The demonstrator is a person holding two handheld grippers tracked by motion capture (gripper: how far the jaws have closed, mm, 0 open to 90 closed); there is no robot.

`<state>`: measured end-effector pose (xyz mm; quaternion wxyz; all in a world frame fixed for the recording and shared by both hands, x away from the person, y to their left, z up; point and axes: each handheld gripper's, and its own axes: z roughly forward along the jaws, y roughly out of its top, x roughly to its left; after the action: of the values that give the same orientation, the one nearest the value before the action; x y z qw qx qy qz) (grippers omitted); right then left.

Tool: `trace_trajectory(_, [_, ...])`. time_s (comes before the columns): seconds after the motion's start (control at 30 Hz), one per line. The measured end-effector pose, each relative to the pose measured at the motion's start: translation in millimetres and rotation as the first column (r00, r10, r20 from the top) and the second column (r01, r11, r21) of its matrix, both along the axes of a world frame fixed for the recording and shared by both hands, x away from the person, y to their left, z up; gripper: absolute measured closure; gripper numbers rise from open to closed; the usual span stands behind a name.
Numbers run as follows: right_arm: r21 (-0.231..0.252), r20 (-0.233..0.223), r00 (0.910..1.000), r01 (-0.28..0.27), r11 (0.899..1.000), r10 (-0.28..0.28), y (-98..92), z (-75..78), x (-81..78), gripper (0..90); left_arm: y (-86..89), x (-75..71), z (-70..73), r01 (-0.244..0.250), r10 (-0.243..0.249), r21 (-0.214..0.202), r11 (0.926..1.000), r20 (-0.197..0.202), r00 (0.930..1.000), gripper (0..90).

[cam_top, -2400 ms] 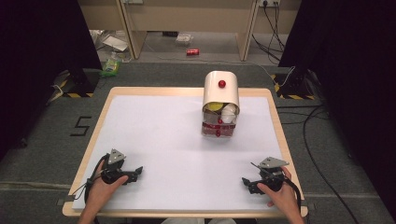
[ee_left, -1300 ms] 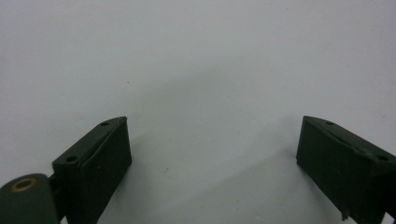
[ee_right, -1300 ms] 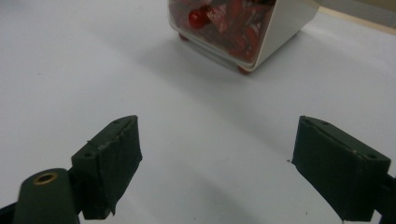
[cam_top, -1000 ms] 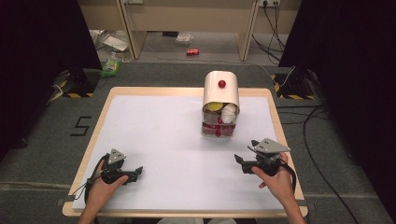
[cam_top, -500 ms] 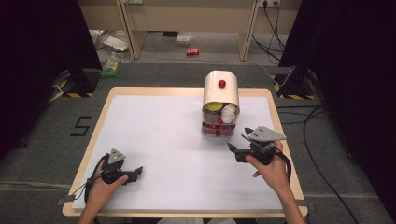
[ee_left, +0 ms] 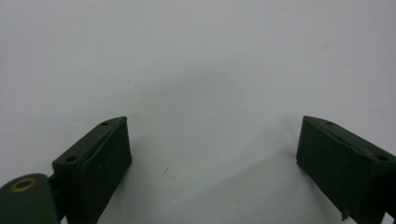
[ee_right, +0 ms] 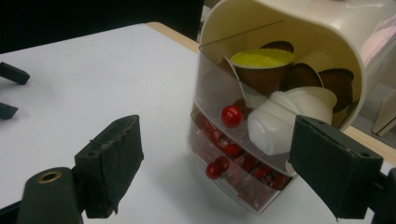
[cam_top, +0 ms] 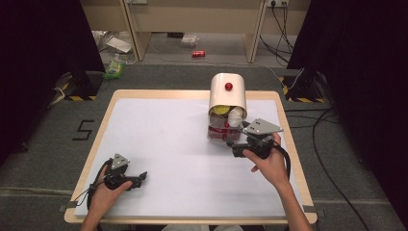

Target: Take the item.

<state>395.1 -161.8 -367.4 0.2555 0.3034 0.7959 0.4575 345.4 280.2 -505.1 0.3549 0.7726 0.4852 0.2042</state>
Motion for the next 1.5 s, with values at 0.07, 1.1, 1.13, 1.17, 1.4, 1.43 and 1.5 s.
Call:
trace_trajectory(0.07, [0.004, 0.003, 1.0, 0.001, 1.0, -0.001, 1.7, 2.7, 2.8, 17.8, 0.0, 0.0, 0.0, 0.0, 0.0, 0.0, 1.0, 0.0, 1.0, 9.4])
trace_trajectory(1.1, [-0.038, -0.01, 0.9998, 0.016, 0.999, -0.016, 16.8, -4.4, 45.1, 18.8, 0.0, 0.0, 0.0, -0.001, 0.001, -0.002, 1.0, -0.001, 1.0, 9.5])
trace_trajectory(1.13, [-0.04, -0.011, 0.9998, 0.016, 0.999, -0.017, 16.9, -4.9, 45.2, 18.8, 0.2, 0.0, 0.1, 0.001, -0.001, 0.001, 1.0, -0.001, 1.0, 9.4])
trace_trajectory(1.17, [-0.04, -0.011, 0.9998, 0.016, 0.999, -0.016, 16.8, -5.1, 45.3, 18.7, 0.0, 0.0, 0.0, 0.0, 0.0, -0.001, 1.0, -0.001, 1.0, 9.4])
trace_trajectory(1.4, [-0.051, -0.018, 0.9998, 0.011, 0.999, -0.012, 16.7, -5.0, 43.4, 18.9, 0.2, -0.1, 0.1, 0.001, -0.001, 0.001, 1.0, -0.001, 1.0, 9.5])
trace_trajectory(1.43, [-0.054, -0.022, 0.9997, 0.009, 0.998, -0.011, 16.5, -4.9, 42.6, 18.9, 0.2, -0.1, 0.0, 0.001, -0.001, 0.0, 1.0, -0.001, 1.0, 9.5])
trace_trajectory(1.5, [-0.059, -0.024, 0.9997, 0.004, 0.998, -0.006, 16.2, -4.8, 41.3, 19.2, 0.2, -0.1, 0.1, 0.001, -0.001, 0.0, 1.0, -0.001, 1.0, 9.5])
